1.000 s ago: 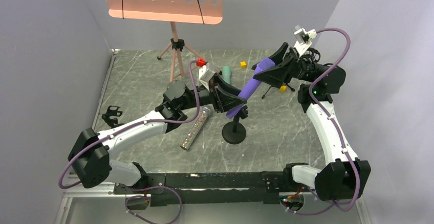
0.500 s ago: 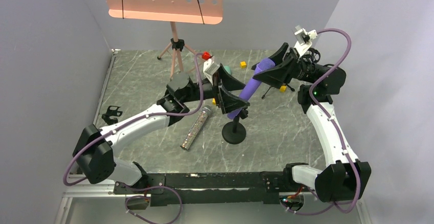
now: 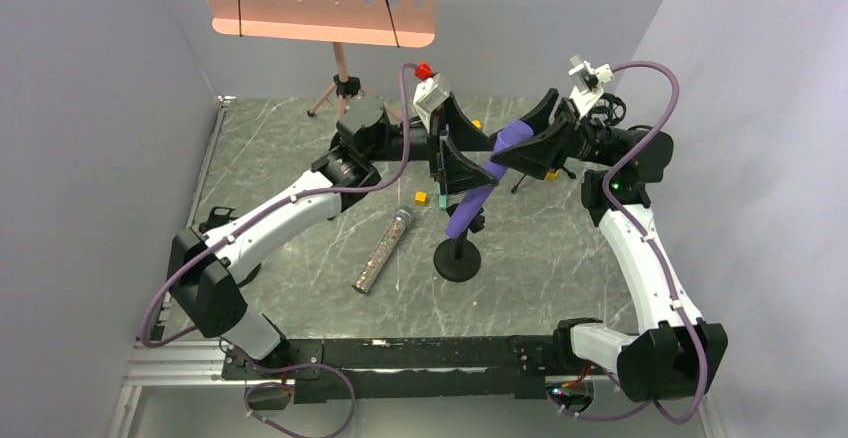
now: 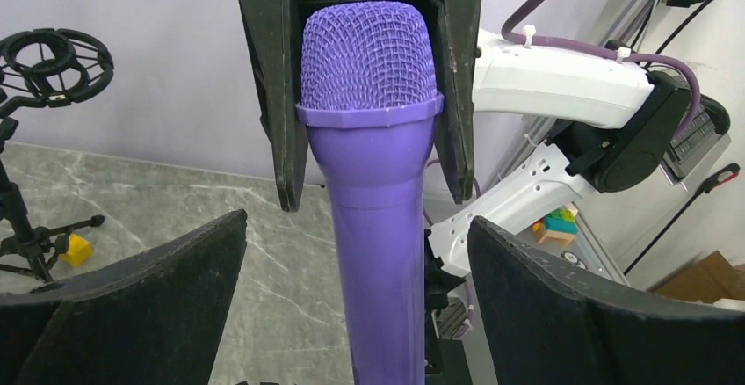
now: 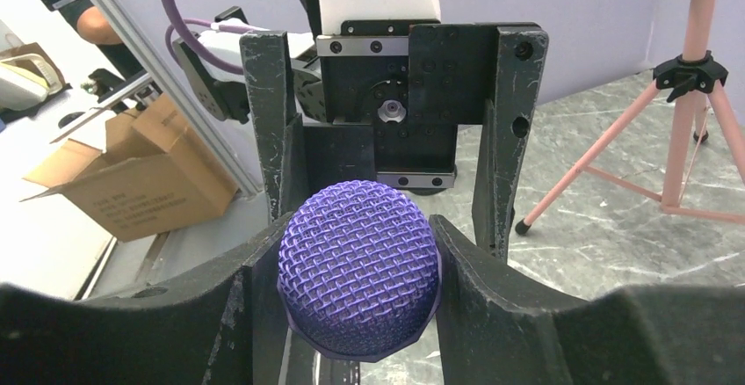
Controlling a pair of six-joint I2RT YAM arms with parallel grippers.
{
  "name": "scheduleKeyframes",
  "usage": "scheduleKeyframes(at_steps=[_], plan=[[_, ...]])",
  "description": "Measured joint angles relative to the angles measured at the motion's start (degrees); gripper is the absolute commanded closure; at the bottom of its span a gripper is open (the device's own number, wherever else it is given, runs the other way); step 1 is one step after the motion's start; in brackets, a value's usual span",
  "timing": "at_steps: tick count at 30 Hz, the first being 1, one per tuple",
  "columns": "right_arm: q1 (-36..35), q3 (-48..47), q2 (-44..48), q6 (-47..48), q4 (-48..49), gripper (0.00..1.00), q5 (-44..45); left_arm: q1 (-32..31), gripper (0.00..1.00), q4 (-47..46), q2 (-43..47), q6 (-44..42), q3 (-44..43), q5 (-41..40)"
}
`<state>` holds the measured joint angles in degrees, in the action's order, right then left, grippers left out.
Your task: Attach the microphones to the stand
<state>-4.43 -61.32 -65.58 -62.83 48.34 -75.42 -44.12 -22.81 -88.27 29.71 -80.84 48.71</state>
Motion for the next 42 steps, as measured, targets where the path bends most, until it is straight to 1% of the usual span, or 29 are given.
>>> scheduleKeyframes(at_steps=[3, 7, 11, 14, 16, 17, 18, 19, 20, 22, 23, 25, 26, 27, 32, 38, 40, 42], plan=[[-0.1, 0.0, 0.1, 1.4, -1.4, 0.73, -0.1, 0.0, 0.06, 2.0, -1.0, -0.2, -1.8, 0.6], [-0.1, 0.0, 0.1, 3.1, -3.4, 0.73, -0.1, -0.6, 0.13, 7.6, -3.1, -1.6, -5.4, 0.5], [-0.1, 0.0, 0.1, 4.7, -5.1, 0.72, -0.1, -1.4, 0.25, 12.1, -3.5, -3.1, -6.6, -0.5], [-0.1, 0.0, 0.1, 5.9, -6.3, 0.72, 0.0, -1.8, 0.36, 13.9, -3.5, -3.6, -6.6, -1.3], [-0.1, 0.0, 0.1, 6.5, -7.0, 0.71, 0.0, -1.8, 0.47, 14.6, -3.5, -3.7, -6.6, -1.6], [-0.1, 0.0, 0.1, 7.0, -7.4, 0.7, 0.0, -1.8, 0.56, 14.6, -3.5, -3.7, -6.6, -1.5], [-0.1, 0.0, 0.1, 7.3, -7.6, 0.69, 0.1, -1.8, 0.82, 14.6, -3.5, -3.5, -6.6, -1.5], [-0.1, 0.0, 0.1, 8.0, -8.2, 0.68, 0.4, -1.9, 0.91, 14.4, -3.5, -3.6, -6.6, -0.9], [-0.1, 0.0, 0.0, 8.3, -8.8, 0.64, 0.5, -2.0, 0.93, 14.4, -3.5, -3.4, -6.7, -0.8], [0.0, 0.0, 0.1, 9.4, -9.4, 0.54, 0.5, -2.1, 0.95, 14.3, -3.5, -3.4, -6.7, -0.7], [0.0, 0.0, 0.1, 9.7, -9.7, 0.47, 0.6, -2.1, 0.97, 14.2, -3.5, -3.5, -6.7, -0.6], [-0.1, 0.0, 0.3, 10.3, -10.8, 0.28, 0.6, -1.9, 0.99, 14.1, -3.5, -3.5, -6.5, -0.5], [0.0, 0.0, 0.4, 10.7, -11.5, 0.08, 0.6, -1.8, 1.0, 13.9, -3.5, -3.5, -6.2, -0.5], [-0.1, 0.0, 0.6, 11.1, -12.3, 0.01, 0.2, -1.7, 1.0, 13.6, -3.3, -3.4, -5.7, -0.5], [0.2, 0.0, 2.3, 14.5, -15.9, 0.0, -1.7, 0.6, 1.0, 12.8, 0.1, -3.1, -1.4, -0.8], [3.2, -0.1, 4.9, 19.7, -20.4, 0.0, -5.2, 3.9, 0.95, 15.0, 8.3, -5.1, 2.9, -2.1], [4.1, -0.2, 5.9, 25.3, -24.6, 0.0, -6.3, 4.7, 0.94, 16.7, 11.5, -6.9, 3.5, -3.2], [5.0, -1.2, 7.0, 37.9, -36.1, 0.0, -6.5, 5.2, 0.93, 18.5, 14.8, -9.4, 4.1, -4.3]])
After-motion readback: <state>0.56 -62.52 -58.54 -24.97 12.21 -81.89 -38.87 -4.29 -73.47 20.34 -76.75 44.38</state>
